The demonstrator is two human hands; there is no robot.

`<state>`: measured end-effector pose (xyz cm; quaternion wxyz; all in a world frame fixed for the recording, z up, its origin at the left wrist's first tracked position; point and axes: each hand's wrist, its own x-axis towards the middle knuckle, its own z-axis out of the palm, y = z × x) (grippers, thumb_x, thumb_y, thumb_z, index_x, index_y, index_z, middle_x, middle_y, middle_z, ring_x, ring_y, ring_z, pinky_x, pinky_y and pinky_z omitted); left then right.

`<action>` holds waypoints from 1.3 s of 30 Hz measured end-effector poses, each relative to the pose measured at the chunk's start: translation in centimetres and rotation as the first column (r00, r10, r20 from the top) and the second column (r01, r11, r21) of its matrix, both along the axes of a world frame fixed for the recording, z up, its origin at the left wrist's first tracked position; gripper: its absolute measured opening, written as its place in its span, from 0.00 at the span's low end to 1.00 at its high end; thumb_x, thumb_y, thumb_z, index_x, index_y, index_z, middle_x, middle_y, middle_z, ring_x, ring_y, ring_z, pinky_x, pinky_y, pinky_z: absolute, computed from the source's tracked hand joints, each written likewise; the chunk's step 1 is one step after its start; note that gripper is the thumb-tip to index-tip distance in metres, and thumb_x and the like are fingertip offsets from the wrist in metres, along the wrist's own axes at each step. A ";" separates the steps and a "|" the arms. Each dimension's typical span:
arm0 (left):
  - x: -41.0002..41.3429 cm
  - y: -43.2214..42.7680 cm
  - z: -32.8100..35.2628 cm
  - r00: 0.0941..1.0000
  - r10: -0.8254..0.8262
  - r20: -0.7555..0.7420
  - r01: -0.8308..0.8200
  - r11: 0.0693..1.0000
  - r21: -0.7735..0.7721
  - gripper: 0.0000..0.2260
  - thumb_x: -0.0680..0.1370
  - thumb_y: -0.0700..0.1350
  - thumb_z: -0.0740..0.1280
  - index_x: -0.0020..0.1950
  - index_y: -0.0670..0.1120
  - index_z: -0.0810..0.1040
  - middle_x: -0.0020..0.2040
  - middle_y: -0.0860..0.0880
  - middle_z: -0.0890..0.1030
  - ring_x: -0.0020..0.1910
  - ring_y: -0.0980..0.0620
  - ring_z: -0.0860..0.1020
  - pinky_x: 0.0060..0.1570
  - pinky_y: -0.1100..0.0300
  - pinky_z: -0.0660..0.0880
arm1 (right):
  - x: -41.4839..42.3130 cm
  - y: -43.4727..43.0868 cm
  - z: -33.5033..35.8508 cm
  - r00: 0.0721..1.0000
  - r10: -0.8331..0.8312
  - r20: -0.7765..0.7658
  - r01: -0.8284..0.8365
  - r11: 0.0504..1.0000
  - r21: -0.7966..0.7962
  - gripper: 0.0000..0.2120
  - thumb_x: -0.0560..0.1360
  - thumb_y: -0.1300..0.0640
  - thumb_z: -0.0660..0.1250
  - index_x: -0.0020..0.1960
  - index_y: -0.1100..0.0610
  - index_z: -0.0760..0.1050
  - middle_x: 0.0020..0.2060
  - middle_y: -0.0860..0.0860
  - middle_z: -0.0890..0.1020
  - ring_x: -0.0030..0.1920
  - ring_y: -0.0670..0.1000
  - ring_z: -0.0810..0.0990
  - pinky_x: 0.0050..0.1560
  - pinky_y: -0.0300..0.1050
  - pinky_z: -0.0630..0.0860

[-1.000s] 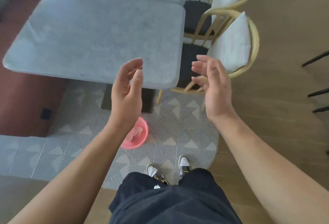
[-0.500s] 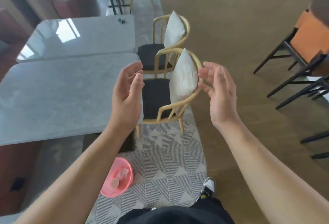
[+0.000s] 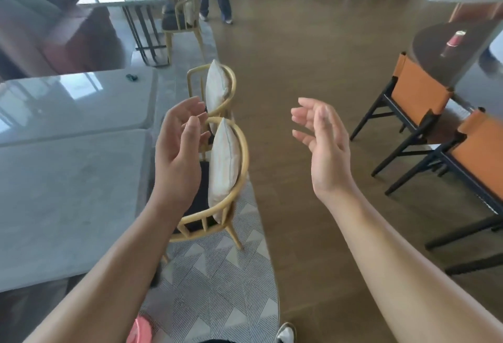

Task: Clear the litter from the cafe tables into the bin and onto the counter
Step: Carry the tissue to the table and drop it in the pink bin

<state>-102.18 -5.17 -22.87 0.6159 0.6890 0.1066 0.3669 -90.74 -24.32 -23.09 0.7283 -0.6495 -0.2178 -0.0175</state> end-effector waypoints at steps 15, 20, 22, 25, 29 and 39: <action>21.4 -0.3 -2.9 0.999 0.011 -0.043 -0.015 0.997 -0.080 0.15 0.87 0.49 0.58 0.71 0.48 0.74 0.66 0.45 0.81 0.66 0.49 0.81 0.63 0.52 0.80 | 20.7 0.7 -2.7 0.997 0.051 -0.065 -0.055 0.997 -0.055 0.17 0.81 0.36 0.58 0.59 0.41 0.81 0.57 0.49 0.84 0.62 0.49 0.83 0.64 0.58 0.80; 31.2 2.4 -3.5 0.999 0.012 -0.032 -0.014 0.998 -0.064 0.13 0.86 0.50 0.59 0.69 0.52 0.75 0.65 0.49 0.82 0.66 0.49 0.81 0.64 0.49 0.80 | 30.4 3.9 -3.0 0.997 0.042 -0.064 -0.046 0.997 -0.068 0.19 0.80 0.36 0.58 0.60 0.45 0.81 0.56 0.50 0.84 0.60 0.48 0.83 0.63 0.58 0.80; 34.7 3.4 -3.4 1.000 -0.007 -0.029 0.005 0.998 -0.064 0.14 0.85 0.52 0.59 0.69 0.54 0.76 0.65 0.49 0.82 0.66 0.49 0.81 0.64 0.49 0.79 | 33.9 4.9 -2.8 0.997 0.029 -0.068 -0.033 0.997 -0.067 0.20 0.80 0.36 0.58 0.60 0.45 0.81 0.56 0.49 0.84 0.60 0.49 0.83 0.63 0.58 0.81; 40.0 5.0 -3.0 0.999 -0.028 -0.032 0.025 0.998 -0.063 0.14 0.84 0.53 0.59 0.69 0.55 0.76 0.64 0.50 0.82 0.65 0.50 0.81 0.64 0.50 0.80 | 39.3 6.5 -2.4 0.998 0.008 -0.069 -0.012 0.999 -0.048 0.21 0.80 0.36 0.58 0.61 0.46 0.81 0.57 0.50 0.84 0.61 0.50 0.82 0.63 0.58 0.81; 46.3 7.0 -2.5 0.999 -0.034 -0.040 0.032 0.997 -0.064 0.16 0.84 0.52 0.59 0.70 0.51 0.76 0.63 0.49 0.83 0.65 0.51 0.81 0.62 0.53 0.80 | 45.4 8.7 -2.1 0.997 0.000 -0.076 -0.003 0.999 -0.040 0.20 0.80 0.36 0.58 0.60 0.44 0.82 0.56 0.49 0.84 0.61 0.50 0.83 0.63 0.58 0.81; 60.6 13.8 -4.2 0.995 0.070 -0.071 -0.075 0.994 -0.076 0.20 0.84 0.52 0.59 0.72 0.44 0.75 0.62 0.44 0.82 0.66 0.45 0.80 0.66 0.42 0.78 | 62.1 16.0 -3.9 0.989 0.102 -0.107 -0.105 0.994 -0.022 0.22 0.81 0.36 0.57 0.61 0.47 0.81 0.55 0.51 0.85 0.60 0.50 0.83 0.58 0.53 0.81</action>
